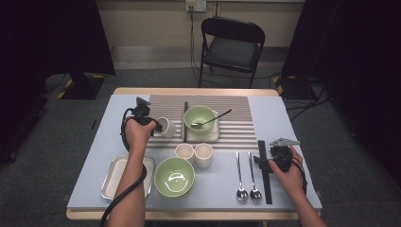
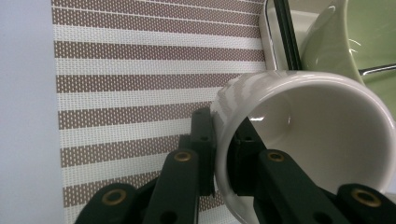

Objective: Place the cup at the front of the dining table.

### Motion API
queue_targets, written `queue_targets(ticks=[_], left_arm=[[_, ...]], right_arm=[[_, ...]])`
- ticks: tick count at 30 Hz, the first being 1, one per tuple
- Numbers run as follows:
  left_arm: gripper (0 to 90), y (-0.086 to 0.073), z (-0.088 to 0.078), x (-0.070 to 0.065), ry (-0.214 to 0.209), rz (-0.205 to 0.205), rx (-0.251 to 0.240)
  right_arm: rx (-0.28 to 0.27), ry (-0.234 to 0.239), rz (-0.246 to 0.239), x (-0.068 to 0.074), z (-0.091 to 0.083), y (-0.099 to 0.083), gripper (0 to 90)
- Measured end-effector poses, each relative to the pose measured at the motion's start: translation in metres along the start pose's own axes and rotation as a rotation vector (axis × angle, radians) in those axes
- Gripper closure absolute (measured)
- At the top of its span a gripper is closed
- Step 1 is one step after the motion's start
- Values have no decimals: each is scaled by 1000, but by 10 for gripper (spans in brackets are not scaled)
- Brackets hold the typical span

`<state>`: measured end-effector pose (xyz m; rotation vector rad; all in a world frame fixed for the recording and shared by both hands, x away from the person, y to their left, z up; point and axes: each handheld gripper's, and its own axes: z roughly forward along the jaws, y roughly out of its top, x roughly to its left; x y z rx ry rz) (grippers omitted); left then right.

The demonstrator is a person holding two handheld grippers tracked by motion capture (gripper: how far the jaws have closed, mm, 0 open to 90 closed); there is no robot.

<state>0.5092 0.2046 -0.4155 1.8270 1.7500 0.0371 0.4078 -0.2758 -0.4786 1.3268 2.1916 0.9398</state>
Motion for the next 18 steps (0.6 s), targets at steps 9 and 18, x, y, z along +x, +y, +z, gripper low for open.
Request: queue_targets(ticks=[9,18], left_arm=[[829,0,3,5,8,-3,0],[829,0,4,8,-8,-20,6]], right_arm=[[0,0,0,0,0,0,149],[0,0,0,0,0,0,149]])
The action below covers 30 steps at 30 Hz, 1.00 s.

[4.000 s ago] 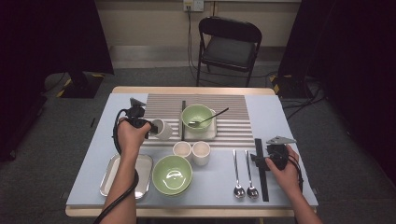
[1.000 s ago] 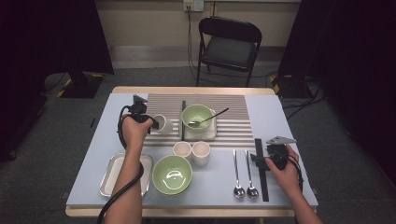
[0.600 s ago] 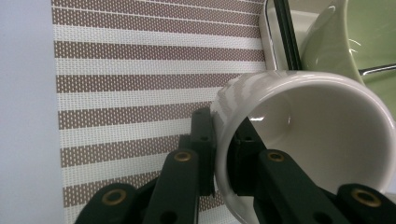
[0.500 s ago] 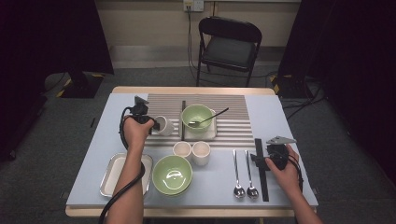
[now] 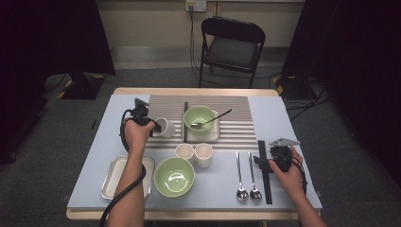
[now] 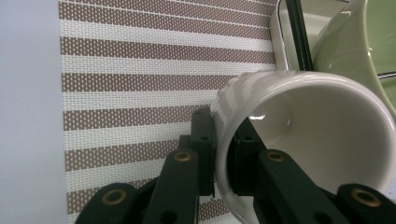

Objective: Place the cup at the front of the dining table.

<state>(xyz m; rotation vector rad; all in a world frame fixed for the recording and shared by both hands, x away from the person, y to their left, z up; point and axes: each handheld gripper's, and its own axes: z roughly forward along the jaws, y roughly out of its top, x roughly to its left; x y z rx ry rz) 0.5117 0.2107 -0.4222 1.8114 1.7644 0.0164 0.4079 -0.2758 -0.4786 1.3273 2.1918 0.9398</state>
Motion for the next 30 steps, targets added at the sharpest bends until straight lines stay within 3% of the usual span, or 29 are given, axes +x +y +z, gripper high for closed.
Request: queue_targets(ticks=[30], left_arm=[[830,2,4,2,7,6,-3]], right_arm=[[0,0,1,0,0,0,149]])
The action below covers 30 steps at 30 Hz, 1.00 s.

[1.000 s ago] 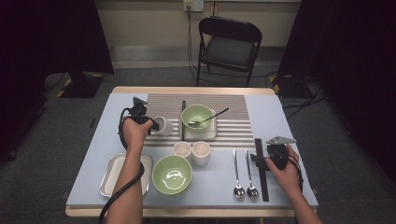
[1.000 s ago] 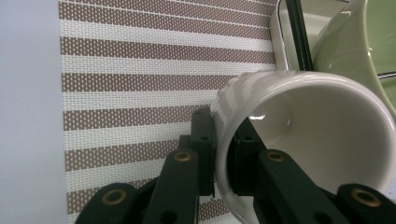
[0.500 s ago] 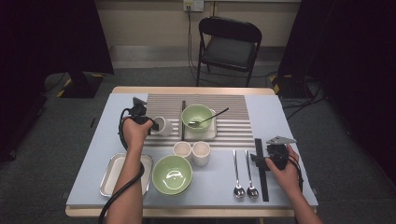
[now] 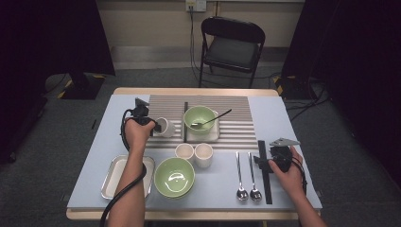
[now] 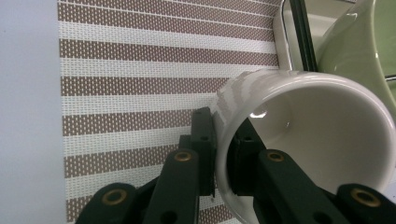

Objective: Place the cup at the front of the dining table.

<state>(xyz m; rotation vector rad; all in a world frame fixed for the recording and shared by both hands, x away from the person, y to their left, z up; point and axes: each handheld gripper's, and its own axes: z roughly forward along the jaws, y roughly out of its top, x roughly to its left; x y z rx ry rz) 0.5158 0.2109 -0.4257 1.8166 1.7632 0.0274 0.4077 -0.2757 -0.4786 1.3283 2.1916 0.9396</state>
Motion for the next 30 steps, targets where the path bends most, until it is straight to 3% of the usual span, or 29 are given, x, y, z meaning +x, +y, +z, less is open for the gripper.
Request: queue_targets(ticks=[30], left_arm=[[829,1,8,6,12,-39,-36]], right_arm=[[0,0,0,0,0,0,149]])
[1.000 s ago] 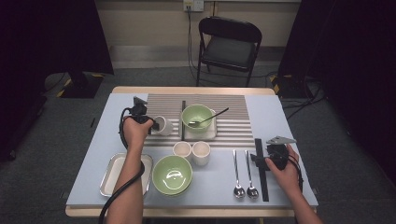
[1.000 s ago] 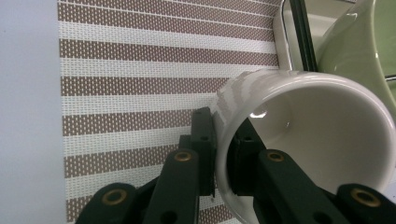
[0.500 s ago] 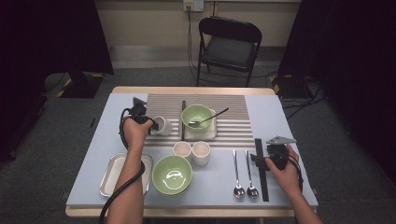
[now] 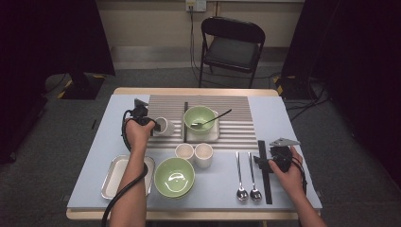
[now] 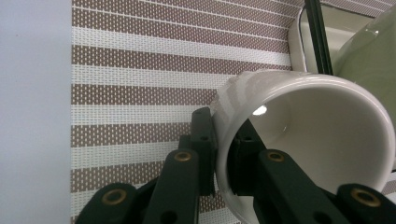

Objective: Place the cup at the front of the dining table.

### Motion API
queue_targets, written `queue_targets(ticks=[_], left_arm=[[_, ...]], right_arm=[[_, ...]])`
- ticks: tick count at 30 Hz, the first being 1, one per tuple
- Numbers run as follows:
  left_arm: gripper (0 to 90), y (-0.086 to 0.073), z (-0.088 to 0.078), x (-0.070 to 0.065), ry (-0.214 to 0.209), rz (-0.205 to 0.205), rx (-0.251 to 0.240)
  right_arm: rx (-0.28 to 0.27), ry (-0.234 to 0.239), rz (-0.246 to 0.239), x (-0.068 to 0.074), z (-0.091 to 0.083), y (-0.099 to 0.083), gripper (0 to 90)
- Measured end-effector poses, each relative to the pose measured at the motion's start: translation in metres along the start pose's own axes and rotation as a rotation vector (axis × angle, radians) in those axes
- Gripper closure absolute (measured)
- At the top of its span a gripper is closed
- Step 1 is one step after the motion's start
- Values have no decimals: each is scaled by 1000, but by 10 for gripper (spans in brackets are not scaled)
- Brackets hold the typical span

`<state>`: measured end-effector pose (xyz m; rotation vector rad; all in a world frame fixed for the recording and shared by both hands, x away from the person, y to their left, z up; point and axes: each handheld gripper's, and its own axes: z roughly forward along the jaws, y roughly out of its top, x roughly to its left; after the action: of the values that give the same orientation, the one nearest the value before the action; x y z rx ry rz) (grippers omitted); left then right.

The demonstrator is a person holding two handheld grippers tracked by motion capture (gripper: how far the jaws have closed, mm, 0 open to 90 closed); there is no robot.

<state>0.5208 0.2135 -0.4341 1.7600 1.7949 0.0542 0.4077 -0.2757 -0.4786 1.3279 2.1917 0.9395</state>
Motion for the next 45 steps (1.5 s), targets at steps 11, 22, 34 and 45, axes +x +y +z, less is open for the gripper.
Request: queue_targets(ticks=[11,22,34,45], left_arm=[[827,0,1,0,8,-13,-22],[825,1,3,-4,22,-12,-43],[819,0,2,-6,25,-12,-54],[810,1,1,-8,38,0,-61]], right_arm=[[0,0,0,0,0,0,149],[0,0,-1,0,0,0,149],[0,0,0,0,0,0,149],[0,0,0,0,0,0,149]])
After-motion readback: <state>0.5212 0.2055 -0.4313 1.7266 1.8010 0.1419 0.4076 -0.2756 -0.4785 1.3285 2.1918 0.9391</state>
